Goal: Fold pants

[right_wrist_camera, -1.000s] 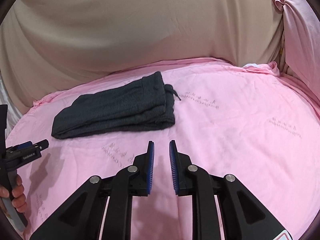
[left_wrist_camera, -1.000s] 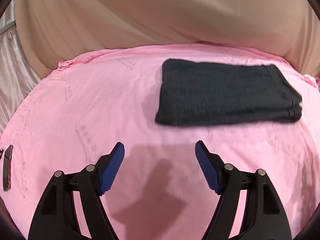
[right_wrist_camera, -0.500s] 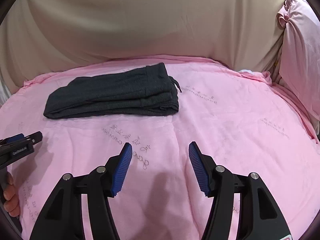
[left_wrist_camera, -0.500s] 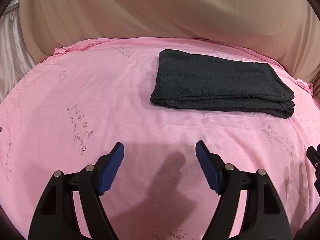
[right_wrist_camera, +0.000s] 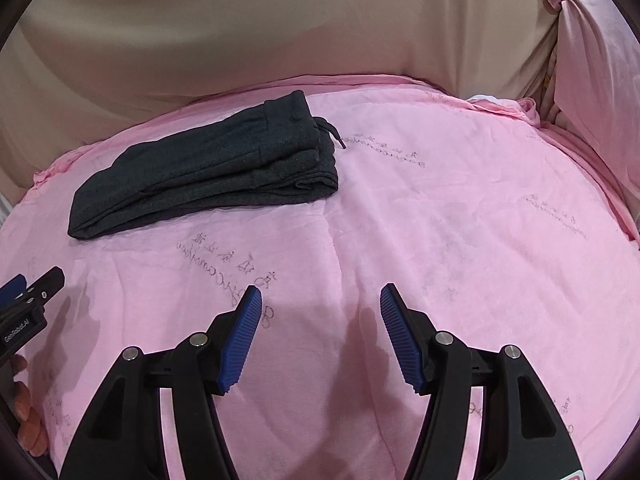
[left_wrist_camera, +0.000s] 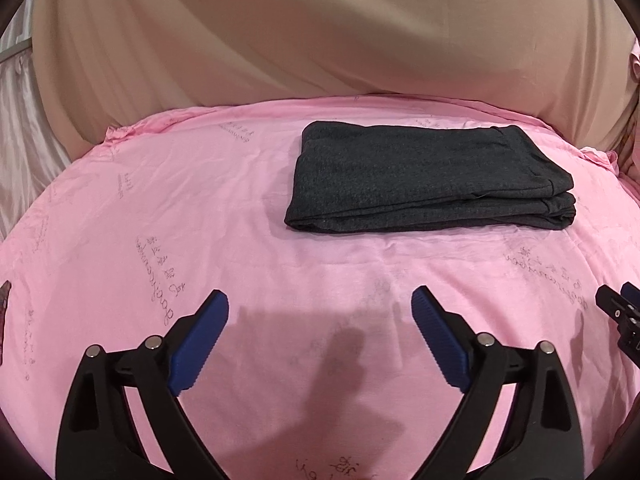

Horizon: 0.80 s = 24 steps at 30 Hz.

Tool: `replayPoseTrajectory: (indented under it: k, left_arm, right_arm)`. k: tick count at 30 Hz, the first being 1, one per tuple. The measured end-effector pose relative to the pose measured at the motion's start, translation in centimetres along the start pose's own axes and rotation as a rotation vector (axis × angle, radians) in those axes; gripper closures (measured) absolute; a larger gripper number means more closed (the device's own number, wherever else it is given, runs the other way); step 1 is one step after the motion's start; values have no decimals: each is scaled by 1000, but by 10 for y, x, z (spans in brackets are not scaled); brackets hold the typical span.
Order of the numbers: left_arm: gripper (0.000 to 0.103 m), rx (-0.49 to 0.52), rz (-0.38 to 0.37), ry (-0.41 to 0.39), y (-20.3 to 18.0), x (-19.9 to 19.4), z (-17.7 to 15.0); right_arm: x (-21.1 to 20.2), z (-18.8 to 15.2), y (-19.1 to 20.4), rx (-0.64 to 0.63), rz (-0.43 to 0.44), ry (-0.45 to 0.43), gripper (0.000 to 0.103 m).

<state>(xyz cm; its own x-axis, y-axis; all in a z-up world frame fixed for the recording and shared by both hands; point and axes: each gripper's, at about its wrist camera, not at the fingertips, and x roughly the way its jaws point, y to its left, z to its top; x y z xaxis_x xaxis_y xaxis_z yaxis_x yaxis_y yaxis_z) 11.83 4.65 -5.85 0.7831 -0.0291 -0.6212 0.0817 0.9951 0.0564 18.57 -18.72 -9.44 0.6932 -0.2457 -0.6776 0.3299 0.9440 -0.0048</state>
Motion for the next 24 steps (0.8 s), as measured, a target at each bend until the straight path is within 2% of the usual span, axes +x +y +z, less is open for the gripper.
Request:
replayPoseTrajectory:
  k: [3, 24]
  left_arm:
    - [6, 11, 15, -14, -2, -3, 0]
    - [6, 17, 8, -28, -5, -5, -1]
  right_arm:
    - [-2, 0, 7, -35, -23, -12, 41]
    - [0, -1, 11, -55, -49, -14, 40]
